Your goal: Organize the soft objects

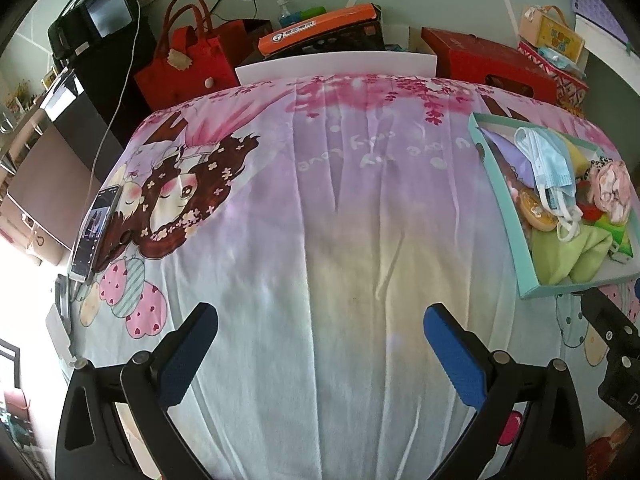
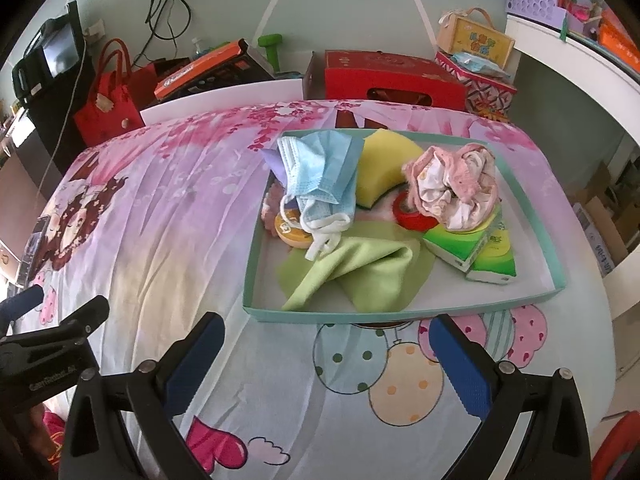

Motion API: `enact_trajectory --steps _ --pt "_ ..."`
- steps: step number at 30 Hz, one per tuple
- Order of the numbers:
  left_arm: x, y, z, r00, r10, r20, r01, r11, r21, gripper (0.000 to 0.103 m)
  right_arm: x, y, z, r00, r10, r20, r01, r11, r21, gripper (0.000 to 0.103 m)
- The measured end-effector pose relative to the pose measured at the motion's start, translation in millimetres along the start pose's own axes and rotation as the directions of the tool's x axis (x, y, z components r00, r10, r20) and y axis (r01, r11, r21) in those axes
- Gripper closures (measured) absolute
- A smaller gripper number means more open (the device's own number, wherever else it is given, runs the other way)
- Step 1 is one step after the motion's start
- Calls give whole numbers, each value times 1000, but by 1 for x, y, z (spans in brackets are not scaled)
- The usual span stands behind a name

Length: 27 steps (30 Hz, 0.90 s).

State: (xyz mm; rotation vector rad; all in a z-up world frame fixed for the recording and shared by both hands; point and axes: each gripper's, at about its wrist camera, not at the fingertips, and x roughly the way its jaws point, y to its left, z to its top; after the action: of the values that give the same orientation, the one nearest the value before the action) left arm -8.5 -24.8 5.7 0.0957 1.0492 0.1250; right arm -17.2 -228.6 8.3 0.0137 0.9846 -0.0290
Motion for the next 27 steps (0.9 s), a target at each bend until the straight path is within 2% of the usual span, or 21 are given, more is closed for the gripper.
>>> enact_trajectory --steps 11,27 --pt "6 -5 0 1000 -12 -27 13 1000 24 0 0 -4 2 999 -49 4 49 999 -20 0" --pt "9 -5 0 999 -19 -41 20 1000 24 1 -1 -9 3 998 -69 4 69 998 -2 0"
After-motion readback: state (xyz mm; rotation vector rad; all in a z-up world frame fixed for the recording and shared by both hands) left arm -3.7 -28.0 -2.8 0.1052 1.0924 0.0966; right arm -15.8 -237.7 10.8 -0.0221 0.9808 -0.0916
